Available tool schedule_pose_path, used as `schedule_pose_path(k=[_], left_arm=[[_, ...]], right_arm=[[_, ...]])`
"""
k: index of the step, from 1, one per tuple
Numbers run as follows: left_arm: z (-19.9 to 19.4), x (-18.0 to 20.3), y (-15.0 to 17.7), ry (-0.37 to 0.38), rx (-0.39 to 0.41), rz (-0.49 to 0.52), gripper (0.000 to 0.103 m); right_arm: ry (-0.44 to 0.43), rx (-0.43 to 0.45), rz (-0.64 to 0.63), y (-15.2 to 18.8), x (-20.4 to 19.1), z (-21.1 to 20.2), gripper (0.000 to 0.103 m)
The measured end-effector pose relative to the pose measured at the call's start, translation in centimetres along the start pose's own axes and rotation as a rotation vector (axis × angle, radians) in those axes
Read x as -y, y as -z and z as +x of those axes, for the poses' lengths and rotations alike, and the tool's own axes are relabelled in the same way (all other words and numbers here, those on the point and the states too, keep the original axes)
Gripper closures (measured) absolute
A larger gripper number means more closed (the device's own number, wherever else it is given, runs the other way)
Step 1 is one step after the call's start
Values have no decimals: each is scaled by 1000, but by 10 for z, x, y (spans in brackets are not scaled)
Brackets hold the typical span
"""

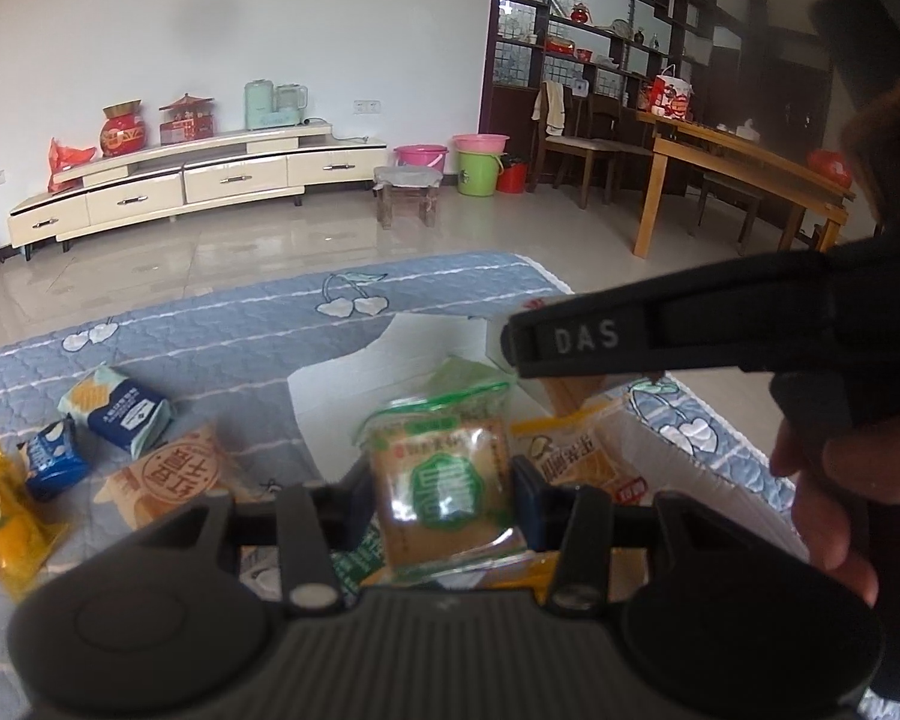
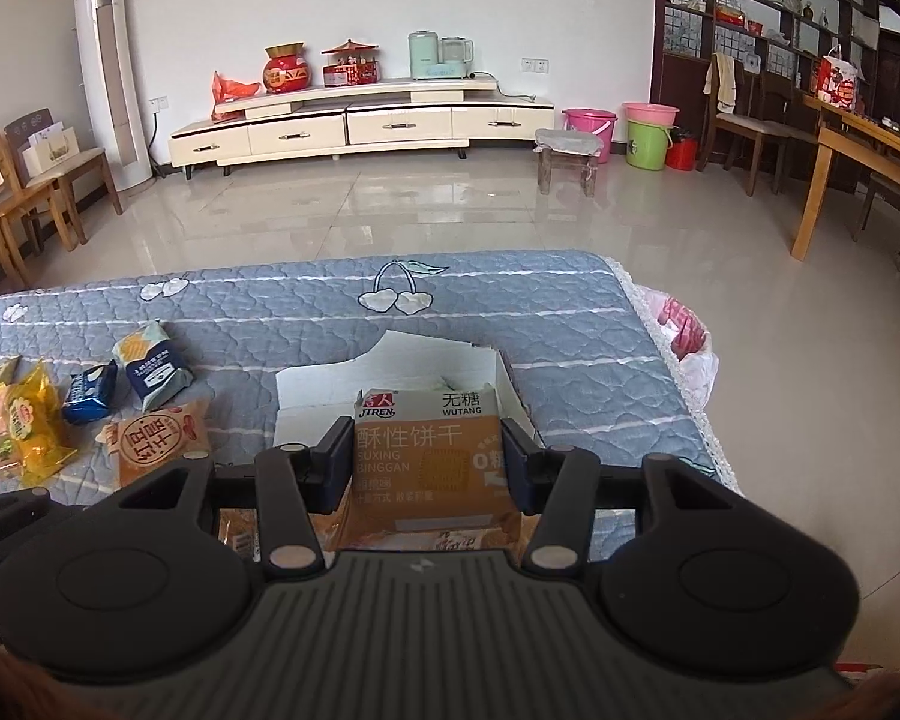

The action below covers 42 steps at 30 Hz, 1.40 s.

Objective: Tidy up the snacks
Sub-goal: 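Lower both snacks into the tray and open both tools, then move both open tools back from the tray to the snack pile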

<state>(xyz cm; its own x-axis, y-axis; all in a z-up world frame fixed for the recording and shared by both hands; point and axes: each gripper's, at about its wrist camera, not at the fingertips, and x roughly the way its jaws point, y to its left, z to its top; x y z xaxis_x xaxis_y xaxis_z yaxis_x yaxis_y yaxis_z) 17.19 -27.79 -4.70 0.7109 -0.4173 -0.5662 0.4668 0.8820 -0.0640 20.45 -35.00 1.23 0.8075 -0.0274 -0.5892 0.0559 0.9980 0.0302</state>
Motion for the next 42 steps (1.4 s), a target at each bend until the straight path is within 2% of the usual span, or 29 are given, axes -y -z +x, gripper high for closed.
schedule_pose_path(k=[3, 4, 6, 8, 12, 15, 21, 28, 42], left_arm=[[4, 6, 1, 11, 4, 16, 57], [4, 7, 1, 14, 6, 18, 56], [3, 7, 2, 25, 15, 9, 48], [-1, 6, 2, 28, 26, 6, 42], [-13, 4, -2, 18, 45, 2, 41], [-26, -2, -4, -11, 56, -1, 37], [-56, -27, 0, -89, 65, -29, 34], [-84, -71, 14, -182, 52, -68, 34], [-124, -149, 34, -310, 53, -145, 34]], right_arm=[[20, 4, -12, -1, -1, 3, 35], [26, 11, -11, 0, -1, 1, 25], [20, 31, -1, 0, 0, -3, 14], [20, 33, 4, -1, 0, -8, 14], [28, 50, 8, -2, -2, -23, 14], [37, 62, 10, 0, -4, -36, 14], [34, 79, 20, 2, -16, -59, 13], [1, 72, -11, 8, -50, -66, 8], [-107, 39, -69, 17, -135, -55, 8]])
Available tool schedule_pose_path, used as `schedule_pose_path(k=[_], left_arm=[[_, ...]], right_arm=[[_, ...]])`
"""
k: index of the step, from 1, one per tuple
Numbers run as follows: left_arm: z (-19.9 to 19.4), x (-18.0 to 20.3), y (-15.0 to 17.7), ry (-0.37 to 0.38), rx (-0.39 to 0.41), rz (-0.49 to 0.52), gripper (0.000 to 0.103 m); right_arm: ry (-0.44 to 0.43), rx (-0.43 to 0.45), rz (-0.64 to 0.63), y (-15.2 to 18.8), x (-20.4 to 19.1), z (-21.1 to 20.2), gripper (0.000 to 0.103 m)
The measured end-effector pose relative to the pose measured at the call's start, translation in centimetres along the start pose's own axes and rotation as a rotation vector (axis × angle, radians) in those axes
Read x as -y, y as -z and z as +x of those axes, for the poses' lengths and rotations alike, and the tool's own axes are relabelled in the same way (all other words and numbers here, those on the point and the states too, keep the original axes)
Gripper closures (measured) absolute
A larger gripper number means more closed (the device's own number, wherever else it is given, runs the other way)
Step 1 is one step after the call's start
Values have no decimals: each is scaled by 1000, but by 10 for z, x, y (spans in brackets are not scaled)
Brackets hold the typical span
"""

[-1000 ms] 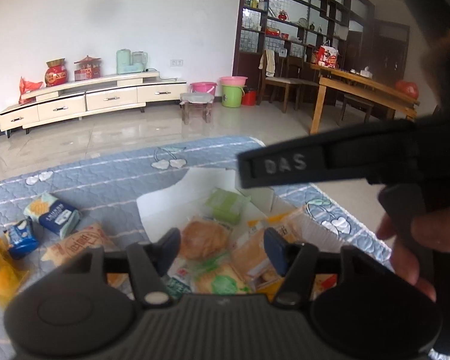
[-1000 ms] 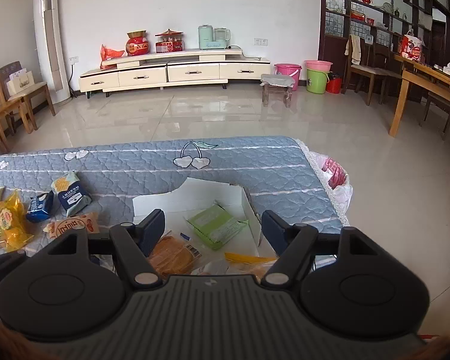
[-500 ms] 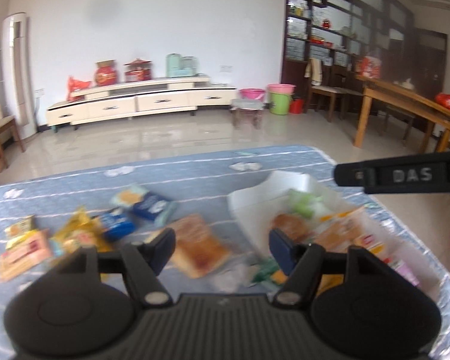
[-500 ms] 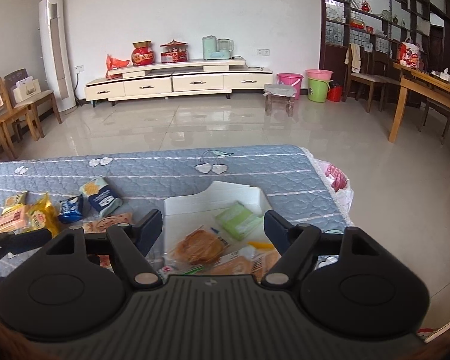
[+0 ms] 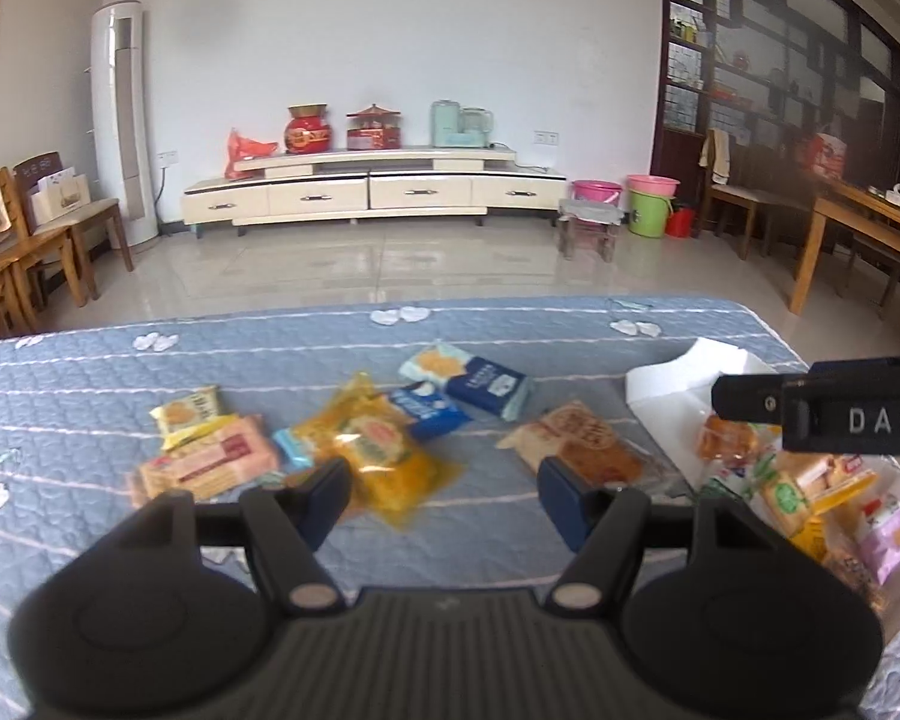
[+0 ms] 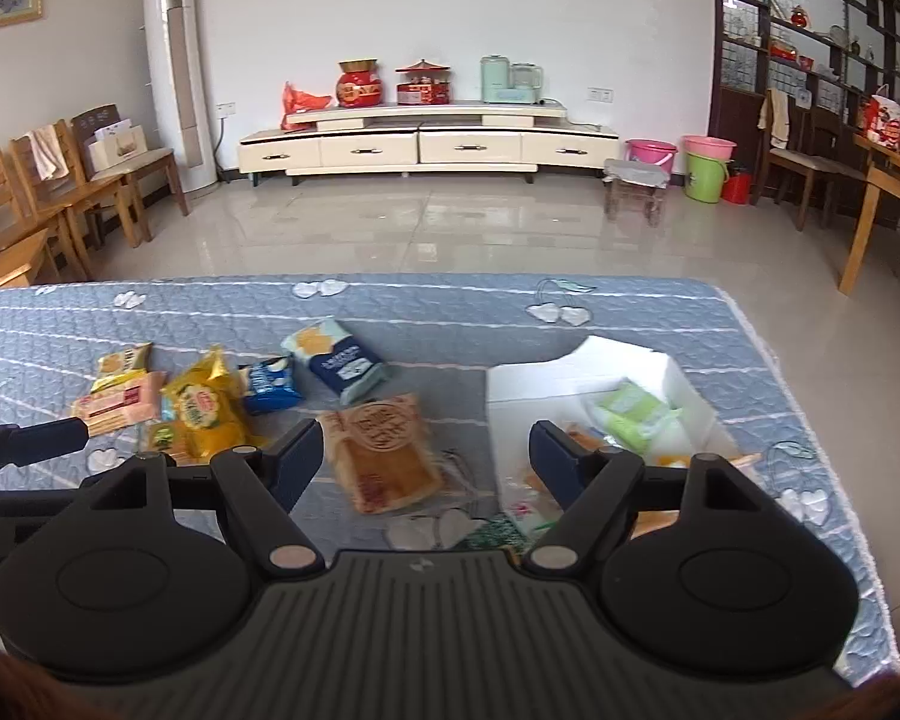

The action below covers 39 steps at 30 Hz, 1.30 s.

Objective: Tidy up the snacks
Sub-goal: 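Move both open tools back from the tray to the snack pile, then grasp the square brown biscuit pack with the left tool while the right tool grasps the yellow noodle bag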

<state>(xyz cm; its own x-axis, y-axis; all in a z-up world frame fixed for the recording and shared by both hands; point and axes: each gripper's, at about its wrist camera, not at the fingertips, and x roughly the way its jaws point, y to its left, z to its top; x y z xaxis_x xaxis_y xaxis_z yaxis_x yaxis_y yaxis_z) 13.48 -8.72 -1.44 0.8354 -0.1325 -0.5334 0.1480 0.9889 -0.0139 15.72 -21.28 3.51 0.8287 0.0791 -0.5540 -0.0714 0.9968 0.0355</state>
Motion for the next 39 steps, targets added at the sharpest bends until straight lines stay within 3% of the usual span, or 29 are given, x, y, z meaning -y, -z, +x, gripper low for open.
schedule_pose_path(k=[23, 31, 39], left_arm=[[17, -95, 22, -112, -35, -112, 34], [41, -121, 38, -158, -75, -127, 34], [64, -132, 45, -138, -89, -136, 28]], right_arm=[[-99, -56, -80, 1, -72, 44, 8], [-137, -102, -111, 7, -97, 90, 3], [-128, -135, -164, 9, -122, 148, 0]])
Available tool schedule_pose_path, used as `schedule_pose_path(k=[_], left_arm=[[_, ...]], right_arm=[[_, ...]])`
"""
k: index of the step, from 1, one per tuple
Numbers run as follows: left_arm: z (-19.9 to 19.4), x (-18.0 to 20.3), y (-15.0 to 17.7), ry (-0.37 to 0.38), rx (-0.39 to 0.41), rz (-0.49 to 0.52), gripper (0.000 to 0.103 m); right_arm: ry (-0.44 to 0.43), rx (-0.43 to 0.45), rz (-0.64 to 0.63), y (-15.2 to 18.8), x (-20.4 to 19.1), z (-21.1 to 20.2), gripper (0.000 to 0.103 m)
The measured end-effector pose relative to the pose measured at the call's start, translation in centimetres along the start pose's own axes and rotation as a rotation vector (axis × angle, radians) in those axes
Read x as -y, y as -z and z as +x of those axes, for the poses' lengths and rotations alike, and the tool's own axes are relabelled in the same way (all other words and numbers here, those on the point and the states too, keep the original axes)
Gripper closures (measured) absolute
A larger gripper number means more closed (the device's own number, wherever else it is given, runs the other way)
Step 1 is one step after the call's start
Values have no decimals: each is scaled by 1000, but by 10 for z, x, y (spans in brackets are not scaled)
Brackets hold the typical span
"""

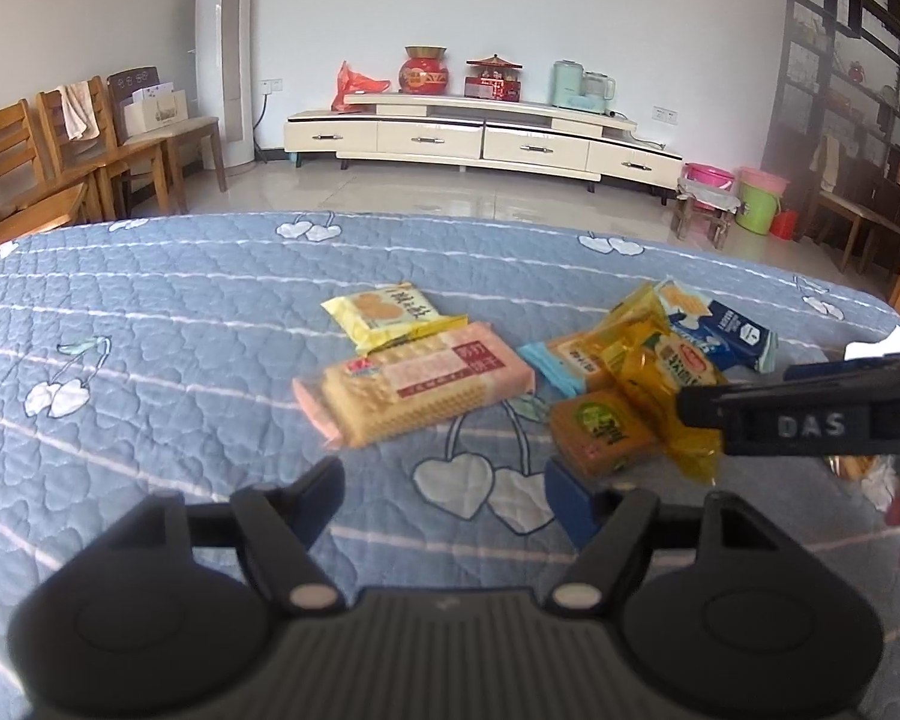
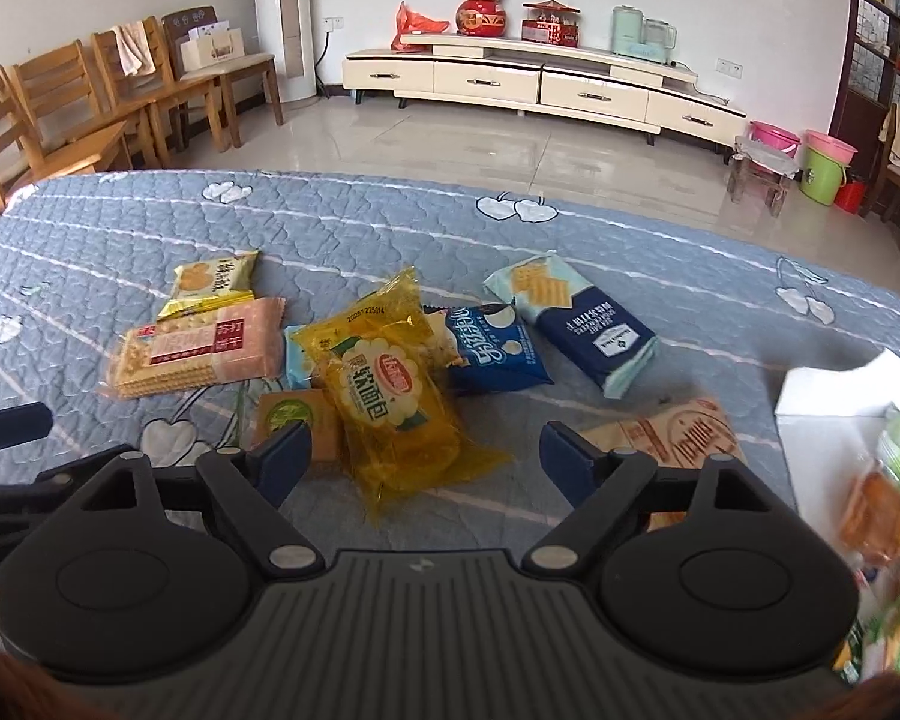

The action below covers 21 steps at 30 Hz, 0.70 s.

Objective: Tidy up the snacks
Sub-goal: 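Grasp the square brown biscuit pack with the left tool while the right tool grasps the yellow noodle bag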

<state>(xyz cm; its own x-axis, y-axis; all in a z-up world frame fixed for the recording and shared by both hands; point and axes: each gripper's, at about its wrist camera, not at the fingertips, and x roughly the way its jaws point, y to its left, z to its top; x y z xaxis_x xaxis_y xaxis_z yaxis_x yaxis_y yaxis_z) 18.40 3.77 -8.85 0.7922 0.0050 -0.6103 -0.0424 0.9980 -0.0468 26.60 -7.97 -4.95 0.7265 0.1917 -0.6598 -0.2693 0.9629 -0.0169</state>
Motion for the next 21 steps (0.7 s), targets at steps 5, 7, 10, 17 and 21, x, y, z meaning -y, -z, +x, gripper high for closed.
schedule_pose_path(k=[5, 7, 10, 17, 21], left_arm=[[11, 3, -2, 23, 4, -5, 26], [15, 5, -3, 31, 6, -3, 26], [21, 11, -6, 43, 6, 0, 25], [30, 29, -13, 76, 20, 4, 15], [40, 46, -16, 78, 11, 20, 8]], right_arm=[[19, -27, -40, -5, -4, 30, 0], [-4, -20, -26, -6, -2, 37, 6], [-70, -18, 26, -11, 7, 41, 42], [-58, 37, 50, -7, 29, 12, 52], [-26, 78, 63, -1, 47, -10, 52]])
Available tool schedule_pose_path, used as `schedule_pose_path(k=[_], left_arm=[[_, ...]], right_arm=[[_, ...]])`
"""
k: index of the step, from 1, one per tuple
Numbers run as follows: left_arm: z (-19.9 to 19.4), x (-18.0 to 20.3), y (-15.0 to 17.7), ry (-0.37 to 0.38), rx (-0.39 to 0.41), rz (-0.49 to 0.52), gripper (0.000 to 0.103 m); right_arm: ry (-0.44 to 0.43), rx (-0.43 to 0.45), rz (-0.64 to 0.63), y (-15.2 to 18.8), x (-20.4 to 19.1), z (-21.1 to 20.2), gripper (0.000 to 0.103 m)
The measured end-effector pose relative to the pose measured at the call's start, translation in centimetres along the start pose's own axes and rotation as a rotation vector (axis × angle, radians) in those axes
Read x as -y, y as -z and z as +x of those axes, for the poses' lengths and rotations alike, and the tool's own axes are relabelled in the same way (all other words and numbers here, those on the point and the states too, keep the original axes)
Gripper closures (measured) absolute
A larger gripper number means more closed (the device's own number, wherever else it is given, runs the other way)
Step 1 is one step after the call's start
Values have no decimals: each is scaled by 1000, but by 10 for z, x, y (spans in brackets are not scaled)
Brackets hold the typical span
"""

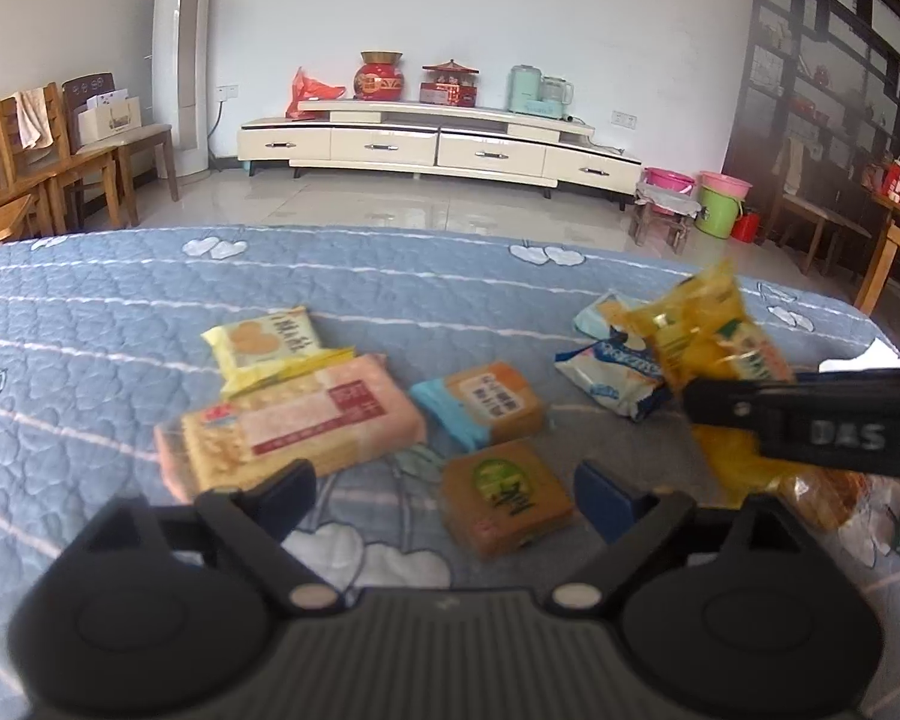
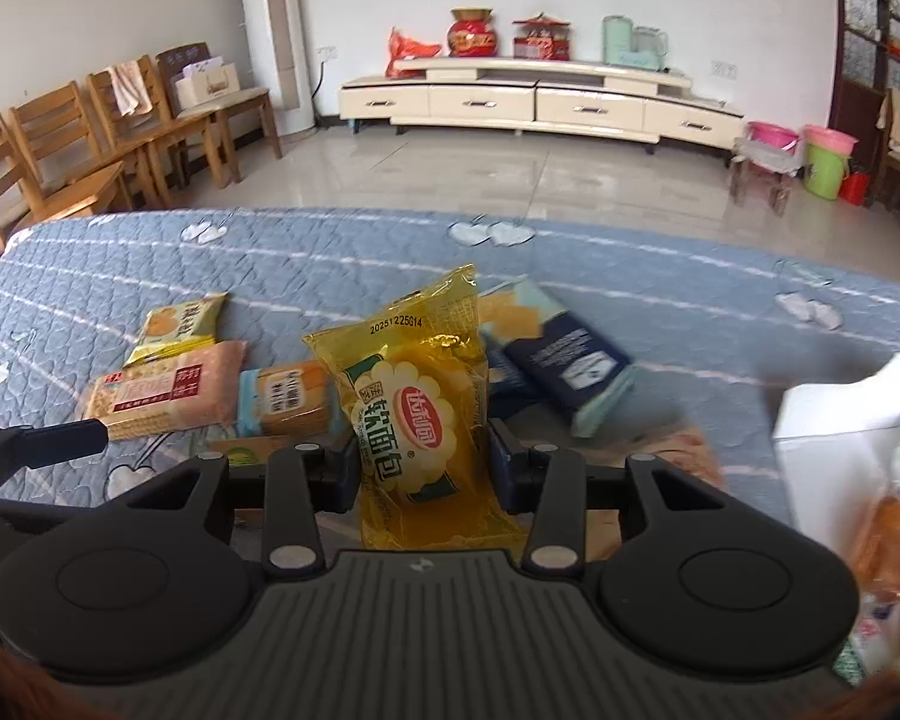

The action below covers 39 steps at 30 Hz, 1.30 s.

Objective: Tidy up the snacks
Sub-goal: 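Grasp the square brown biscuit pack with the left tool while the right tool grasps the yellow noodle bag, then carry the brown biscuit pack and yellow noodle bag over the white tray with both tools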

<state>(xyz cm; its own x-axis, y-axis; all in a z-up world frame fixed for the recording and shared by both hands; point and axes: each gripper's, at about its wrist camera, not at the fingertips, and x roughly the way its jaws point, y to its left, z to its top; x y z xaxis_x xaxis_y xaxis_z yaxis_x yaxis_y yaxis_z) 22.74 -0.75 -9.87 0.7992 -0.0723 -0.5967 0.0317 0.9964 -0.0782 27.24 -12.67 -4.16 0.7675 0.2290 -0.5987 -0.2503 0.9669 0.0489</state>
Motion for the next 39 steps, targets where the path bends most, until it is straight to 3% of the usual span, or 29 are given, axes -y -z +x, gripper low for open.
schedule_pose_path(k=[5, 7, 8, 10, 12, 22, 39], left_arm=[[25, 15, -1, -46, -45, -11, 3], [34, 20, 0, -61, -68, -4, 12], [35, 23, 1, -89, -56, 17, 18], [31, 25, 1, -85, -42, 37, 37], [26, 25, 0, -75, -46, 41, 49], [-38, 29, -7, -55, 7, 54, 54], [-149, 88, -19, 33, 107, 123, 55]], right_arm=[[13, 14, 2, 5, 14, -12, 52], [13, 14, 2, 7, 16, -15, 52], [13, 13, 2, 6, 16, -14, 52], [13, 12, 6, 10, 17, -14, 52], [12, 11, 13, 12, 17, -17, 52], [21, 23, 39, 19, 16, -61, 52], [84, 113, 86, 30, 33, -183, 52]])
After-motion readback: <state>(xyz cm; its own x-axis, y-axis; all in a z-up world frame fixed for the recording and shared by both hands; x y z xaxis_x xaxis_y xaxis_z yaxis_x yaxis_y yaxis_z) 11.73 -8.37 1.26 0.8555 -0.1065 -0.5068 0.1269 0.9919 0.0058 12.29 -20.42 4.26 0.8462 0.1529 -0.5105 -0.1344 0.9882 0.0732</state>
